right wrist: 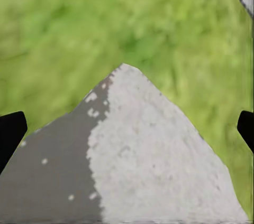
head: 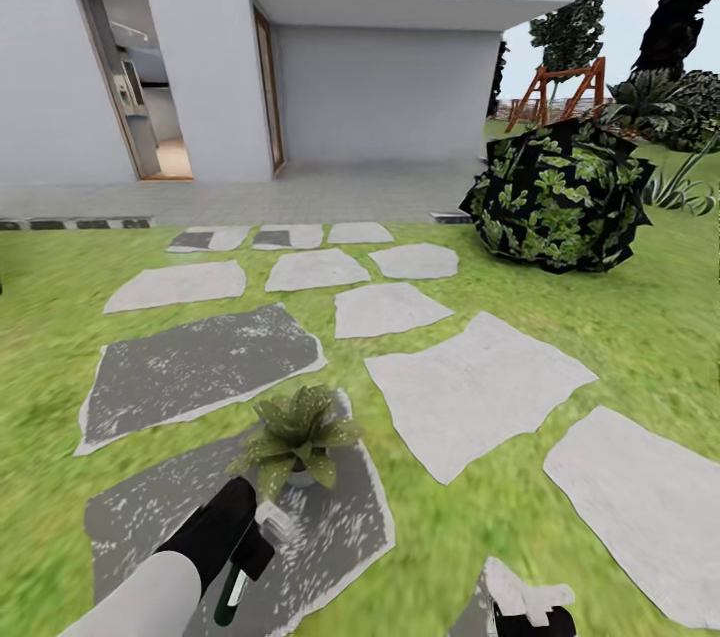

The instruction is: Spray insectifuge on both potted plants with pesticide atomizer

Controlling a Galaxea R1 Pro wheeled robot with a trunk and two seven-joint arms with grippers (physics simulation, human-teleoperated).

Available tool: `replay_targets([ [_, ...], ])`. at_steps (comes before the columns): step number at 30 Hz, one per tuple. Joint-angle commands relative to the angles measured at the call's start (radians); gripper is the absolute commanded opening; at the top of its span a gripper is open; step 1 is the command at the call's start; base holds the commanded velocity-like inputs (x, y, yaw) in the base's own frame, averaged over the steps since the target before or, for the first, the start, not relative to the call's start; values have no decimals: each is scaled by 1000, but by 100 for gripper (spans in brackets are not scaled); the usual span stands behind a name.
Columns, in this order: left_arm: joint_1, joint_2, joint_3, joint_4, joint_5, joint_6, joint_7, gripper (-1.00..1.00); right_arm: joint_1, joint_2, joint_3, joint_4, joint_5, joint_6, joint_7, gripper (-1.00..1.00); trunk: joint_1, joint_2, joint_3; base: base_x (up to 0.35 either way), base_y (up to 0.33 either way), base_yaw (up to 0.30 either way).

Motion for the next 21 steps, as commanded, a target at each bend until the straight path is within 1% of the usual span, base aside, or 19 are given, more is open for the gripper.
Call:
replay_targets([
  [1, 0, 0, -1, -3, -10, 2, -10, -100, -1, 1, -7, 1, 10, -3, -2, 100, -1, 0, -1, -235, -170, 0],
  [3, 0, -1, 0, -4, -8, 1, -10, -100, -1, 0, -7, 1, 10, -3, -1, 100, -1, 0, -1, -235, -170, -29],
  [5, 0, -2, 0, -4, -6, -3, -10, -100, -1, 0, -8, 1, 10, -3, 0, 100, -1, 0, 0, -235, -170, -186],
  [7, 0, -3, 0, -1, -4, -48, -10, -100, -1, 0, -8, 1, 10, -3, 0, 100, -1, 0, 1, -231, -164, -252],
  [8, 0, -4, 0, 5, -4, -92, -10, -100, -1, 0, -8, 1, 10, -3, 0, 100, -1, 0, 1, -209, -144, -272],
  [10, 1, -5, 1, 11, -3, -148, -11, -100, -1, 0, -9, 1, 10, -4, -1, 100, -1, 0, 2, -192, -127, -278],
  [12, 2, -6, 2, 14, -2, -178, -12, -100, -1, -1, -9, 1, 10, -4, -1, 100, -1, 0, 3, -161, -92, -283],
  [15, 8, -5, 3, 15, 0, -258, -15, -100, -1, -1, -9, 1, 9, -4, -2, 100, -1, 0, 5, -65, -25, -284],
  [16, 14, -5, 3, 15, 0, -300, -18, -100, -1, -2, -9, 1, 9, -4, -2, 100, -1, 0, 6, -18, -7, -284],
  [18, 24, -6, 3, 14, 0, -348, -21, -100, -1, -2, -9, 1, 9, -5, -2, 100, -1, 0, 7, -9, -3, -284],
  [21, 29, -7, 5, 14, -1, -370, -23, -100, -1, -2, -9, 1, 8, -4, -2, 100, -1, 0, 8, -2, -1, -285],
])
